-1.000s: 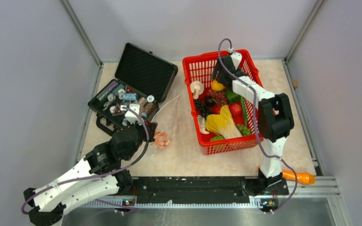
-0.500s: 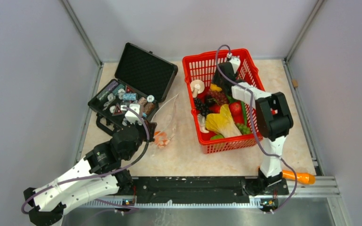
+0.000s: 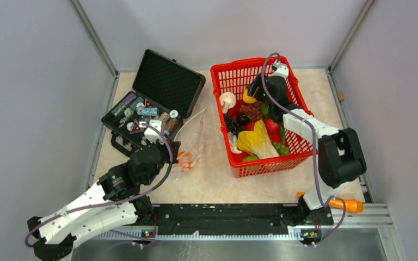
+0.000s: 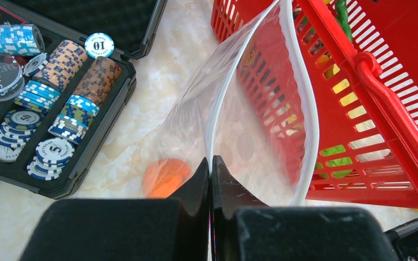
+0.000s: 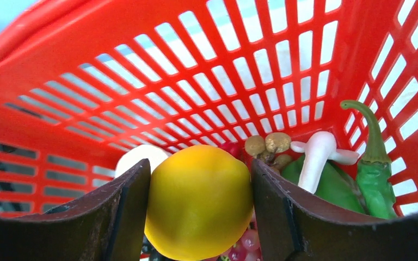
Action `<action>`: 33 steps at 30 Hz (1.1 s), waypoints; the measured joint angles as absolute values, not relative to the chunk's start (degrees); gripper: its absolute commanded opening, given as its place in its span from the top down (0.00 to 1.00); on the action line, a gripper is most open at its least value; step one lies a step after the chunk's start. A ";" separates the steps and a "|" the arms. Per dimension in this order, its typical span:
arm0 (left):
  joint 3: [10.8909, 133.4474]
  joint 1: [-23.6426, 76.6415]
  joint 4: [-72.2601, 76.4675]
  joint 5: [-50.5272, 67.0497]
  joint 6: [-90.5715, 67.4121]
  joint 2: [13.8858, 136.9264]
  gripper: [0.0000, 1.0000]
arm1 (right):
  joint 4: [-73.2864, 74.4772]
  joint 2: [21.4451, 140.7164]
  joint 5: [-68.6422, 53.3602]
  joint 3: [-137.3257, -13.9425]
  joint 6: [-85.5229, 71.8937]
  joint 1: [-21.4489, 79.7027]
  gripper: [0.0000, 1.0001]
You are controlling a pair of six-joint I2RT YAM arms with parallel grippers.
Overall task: Place the food in the zip-top bag and seal the zipper
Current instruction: Pick up the fake fruit from the bin, then place the fake fruit in the zipper food storage bag.
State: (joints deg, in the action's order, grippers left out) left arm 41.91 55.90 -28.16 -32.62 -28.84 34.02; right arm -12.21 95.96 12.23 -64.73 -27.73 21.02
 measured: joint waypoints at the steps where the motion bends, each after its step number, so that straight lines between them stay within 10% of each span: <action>1: 41.91 55.88 -28.14 -32.62 -28.84 34.04 1.00 | -12.71 94.85 11.73 -63.90 -28.05 20.99 0.75; 21: 42.02 55.90 -26.98 -32.14 -28.62 36.53 1.00 | -13.82 66.06 1.48 -52.95 -30.22 22.63 0.75; 33: 42.87 55.88 -26.55 -30.81 -28.67 38.89 1.00 | -15.33 62.00 -2.31 -52.34 -22.06 41.15 0.75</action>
State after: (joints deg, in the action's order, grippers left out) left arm 42.87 55.88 -26.55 -30.81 -28.67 38.89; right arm -15.33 62.00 -2.31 -52.34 -22.06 41.15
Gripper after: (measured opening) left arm 0.001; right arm 0.612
